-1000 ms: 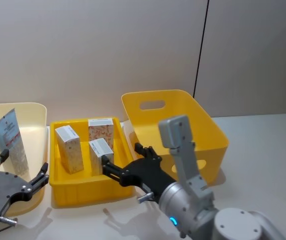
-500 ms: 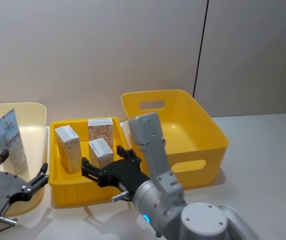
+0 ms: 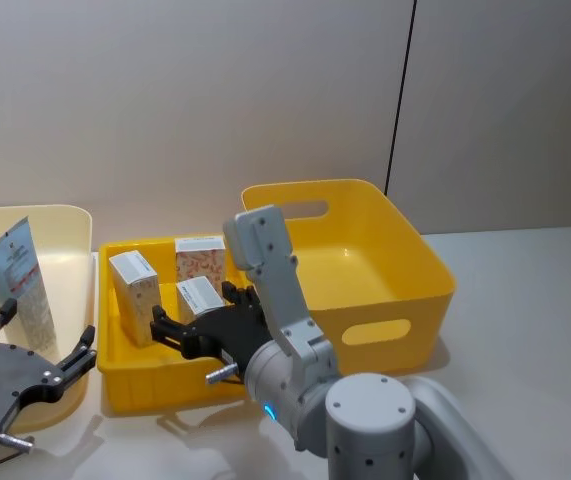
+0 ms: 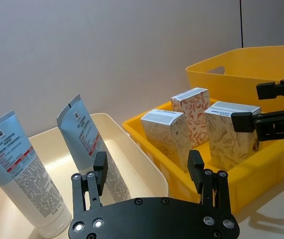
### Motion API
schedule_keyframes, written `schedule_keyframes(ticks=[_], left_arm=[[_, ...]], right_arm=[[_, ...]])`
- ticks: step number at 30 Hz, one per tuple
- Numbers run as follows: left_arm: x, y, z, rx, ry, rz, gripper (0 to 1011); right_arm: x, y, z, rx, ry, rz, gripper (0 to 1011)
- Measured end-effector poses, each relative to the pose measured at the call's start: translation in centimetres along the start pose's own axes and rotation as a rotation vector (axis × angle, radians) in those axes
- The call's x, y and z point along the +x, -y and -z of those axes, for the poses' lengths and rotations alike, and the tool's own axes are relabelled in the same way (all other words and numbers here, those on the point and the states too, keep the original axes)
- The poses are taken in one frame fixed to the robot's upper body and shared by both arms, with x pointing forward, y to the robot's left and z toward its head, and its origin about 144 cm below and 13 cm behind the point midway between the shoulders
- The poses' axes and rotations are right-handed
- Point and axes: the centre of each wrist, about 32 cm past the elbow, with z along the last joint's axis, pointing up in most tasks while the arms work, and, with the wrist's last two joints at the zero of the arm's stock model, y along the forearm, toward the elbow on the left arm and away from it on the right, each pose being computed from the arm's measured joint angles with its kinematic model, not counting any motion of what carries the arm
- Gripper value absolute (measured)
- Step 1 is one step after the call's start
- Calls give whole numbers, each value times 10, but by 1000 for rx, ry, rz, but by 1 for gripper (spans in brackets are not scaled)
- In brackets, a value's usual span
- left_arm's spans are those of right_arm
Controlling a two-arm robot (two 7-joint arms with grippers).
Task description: Bimanual collaborative sorting of washing and personal care products
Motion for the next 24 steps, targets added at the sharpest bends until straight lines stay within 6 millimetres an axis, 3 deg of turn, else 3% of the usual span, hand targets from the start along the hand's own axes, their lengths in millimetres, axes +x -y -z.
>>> schedule_keyframes(ticks=[24], left_arm=[[0, 0, 0, 0, 0, 0, 1003]], right_arm=[[8, -22, -16, -93, 34, 69, 1001]])
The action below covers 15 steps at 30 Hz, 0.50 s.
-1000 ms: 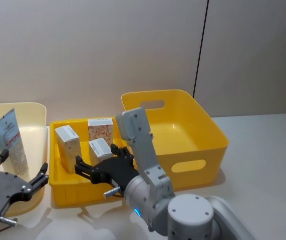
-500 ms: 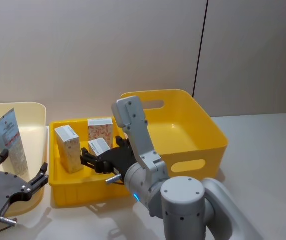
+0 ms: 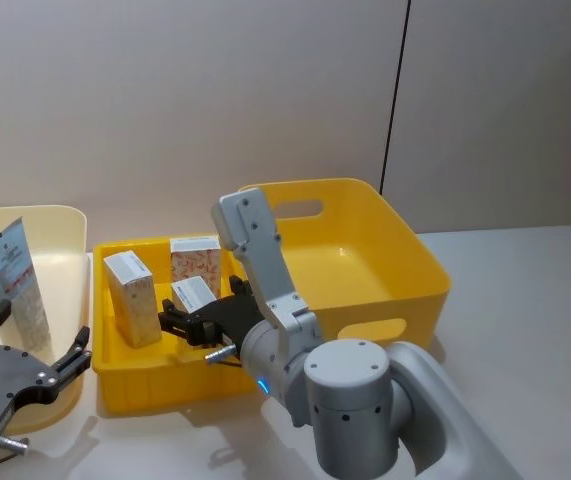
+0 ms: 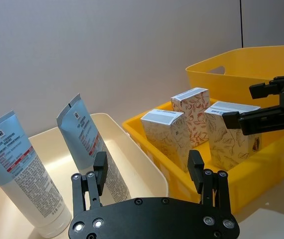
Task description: Bimanual collaborative sorting of washing and personal care products
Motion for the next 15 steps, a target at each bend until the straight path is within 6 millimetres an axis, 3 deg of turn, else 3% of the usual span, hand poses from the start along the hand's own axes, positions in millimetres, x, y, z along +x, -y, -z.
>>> schedule_keyframes(ticks=[9, 15], left_arm=[[0, 0, 0, 0, 0, 0, 1003], [0, 0, 0, 0, 0, 0, 1003]], right_arm=[[-2, -5, 0, -23, -6, 5, 1001], [-3, -7, 0, -33, -9, 7, 881]])
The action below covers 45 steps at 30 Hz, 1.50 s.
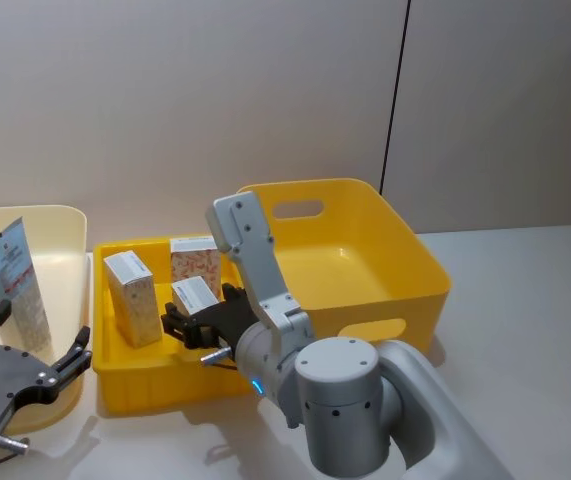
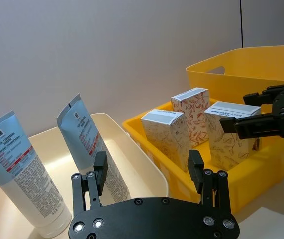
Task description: Bimanual collaborative sorting of washing and personal care products
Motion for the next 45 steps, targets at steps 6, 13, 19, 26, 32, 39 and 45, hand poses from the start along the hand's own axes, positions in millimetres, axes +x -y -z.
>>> schedule_keyframes(ticks=[6, 13, 19, 26, 32, 39, 45], left_arm=[[0, 0, 0, 0, 0, 0, 1004], [0, 0, 0, 0, 0, 0, 1003], [0, 0, 0, 0, 0, 0, 1003], [0, 0, 0, 0, 0, 0, 1003], [0, 0, 0, 0, 0, 0, 1004], [0, 0, 0, 0, 0, 0, 1003], [0, 0, 0, 0, 0, 0, 1003]], right_arm=[[-1, -1, 0, -7, -1, 1, 731], [-1, -2, 0, -11, -2, 2, 475], [-1, -2, 0, -13, -3, 3, 444], [-1, -3, 0, -14, -3, 3, 444], [-1, -3, 0, -15, -3, 3, 444], [6, 4, 7, -6, -1, 6, 444], [14, 14, 14, 37, -5, 8, 444]])
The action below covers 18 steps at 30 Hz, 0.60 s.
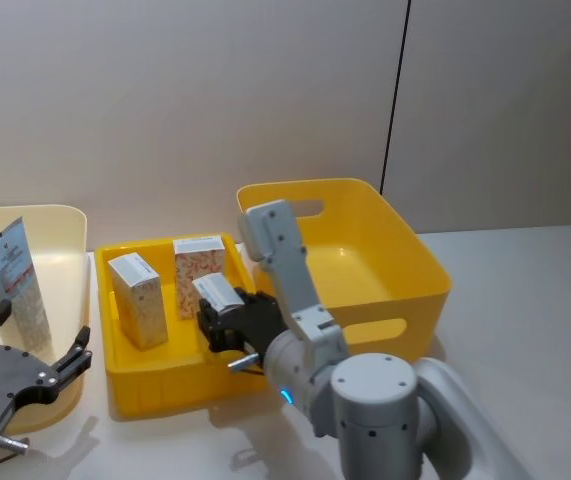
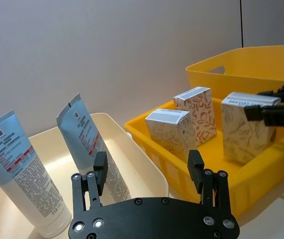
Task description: Bimanual collaborative sorting of washing and personal care products
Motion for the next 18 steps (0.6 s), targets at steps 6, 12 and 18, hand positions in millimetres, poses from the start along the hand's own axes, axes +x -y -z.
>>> schedule_keyframes(ticks=[6, 12, 18], left_arm=[[0, 0, 0, 0, 0, 0, 1003], [0, 0, 0, 0, 0, 0, 1004], [0, 0, 0, 0, 0, 0, 1003]], right_arm=[[10, 11, 0, 73, -15, 5, 444], [20, 21, -5, 162, -39, 5, 444], [32, 29, -13, 251, -81, -4, 444]])
